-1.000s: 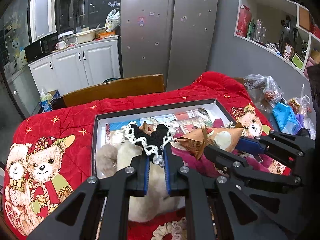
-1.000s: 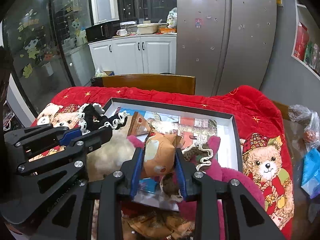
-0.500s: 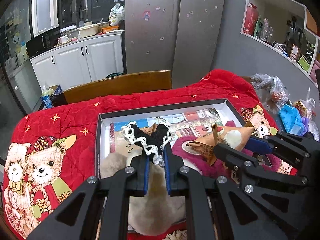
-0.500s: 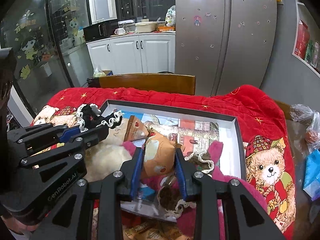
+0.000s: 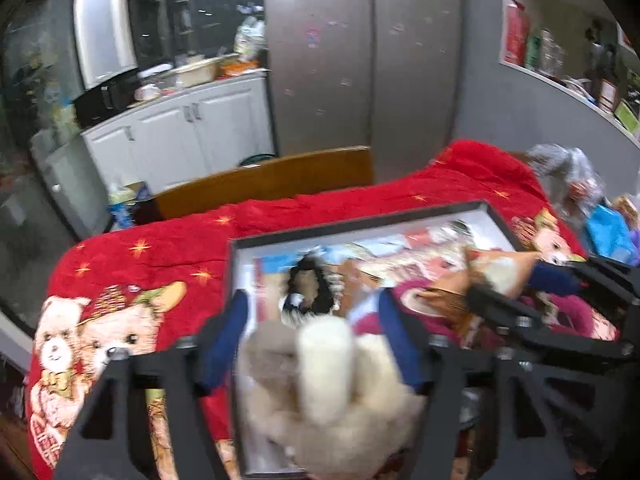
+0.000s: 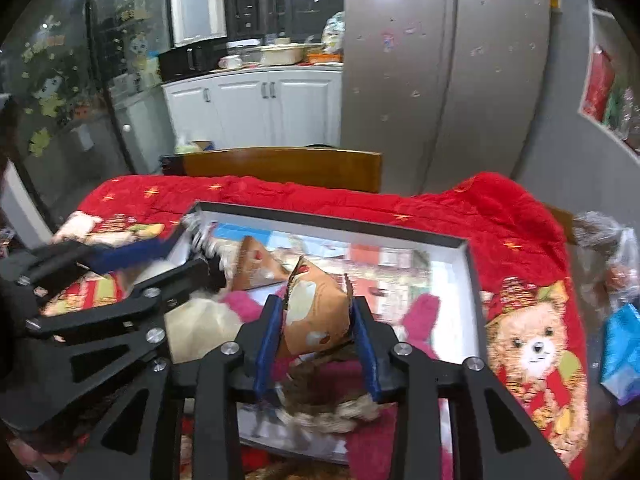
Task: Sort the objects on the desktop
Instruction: 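Open left gripper to drop the scrunchie while right gripper releases the packet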
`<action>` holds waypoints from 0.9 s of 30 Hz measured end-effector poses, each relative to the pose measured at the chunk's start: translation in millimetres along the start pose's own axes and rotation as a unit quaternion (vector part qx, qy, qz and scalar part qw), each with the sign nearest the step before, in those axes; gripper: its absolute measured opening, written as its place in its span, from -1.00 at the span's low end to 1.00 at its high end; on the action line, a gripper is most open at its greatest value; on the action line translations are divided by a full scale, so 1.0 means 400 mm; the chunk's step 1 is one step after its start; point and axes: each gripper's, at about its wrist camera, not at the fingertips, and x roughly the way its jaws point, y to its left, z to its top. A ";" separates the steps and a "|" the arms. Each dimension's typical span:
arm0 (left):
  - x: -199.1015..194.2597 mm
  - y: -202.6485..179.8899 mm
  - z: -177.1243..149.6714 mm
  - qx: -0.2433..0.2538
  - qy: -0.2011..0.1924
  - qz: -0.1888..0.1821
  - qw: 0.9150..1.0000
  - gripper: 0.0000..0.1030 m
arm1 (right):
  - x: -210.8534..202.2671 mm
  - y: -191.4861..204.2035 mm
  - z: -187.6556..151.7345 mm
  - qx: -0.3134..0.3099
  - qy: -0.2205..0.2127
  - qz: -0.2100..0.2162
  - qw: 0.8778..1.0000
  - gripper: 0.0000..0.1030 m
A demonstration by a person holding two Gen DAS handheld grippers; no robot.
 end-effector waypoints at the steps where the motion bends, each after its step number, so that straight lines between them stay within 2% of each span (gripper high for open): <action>1: -0.001 0.013 0.002 -0.009 0.000 -0.002 1.000 0.61 | -0.002 -0.006 0.001 0.007 -0.002 -0.001 1.000 -0.08; 5: -0.004 0.042 0.007 -0.033 0.001 -0.033 0.999 0.74 | -0.017 -0.032 0.010 0.027 -0.014 -0.005 1.000 0.40; 8: -0.010 0.036 0.006 -0.026 -0.002 -0.028 0.999 0.75 | -0.032 -0.041 0.012 0.028 -0.027 -0.011 0.999 0.51; 19: -0.033 0.015 0.007 -0.014 -0.005 -0.025 1.000 0.75 | -0.067 -0.052 0.015 0.040 -0.031 -0.007 0.999 0.51; 27: -0.095 0.027 0.006 -0.022 -0.018 -0.034 0.999 0.75 | -0.118 -0.036 0.021 0.036 -0.045 0.004 0.998 0.51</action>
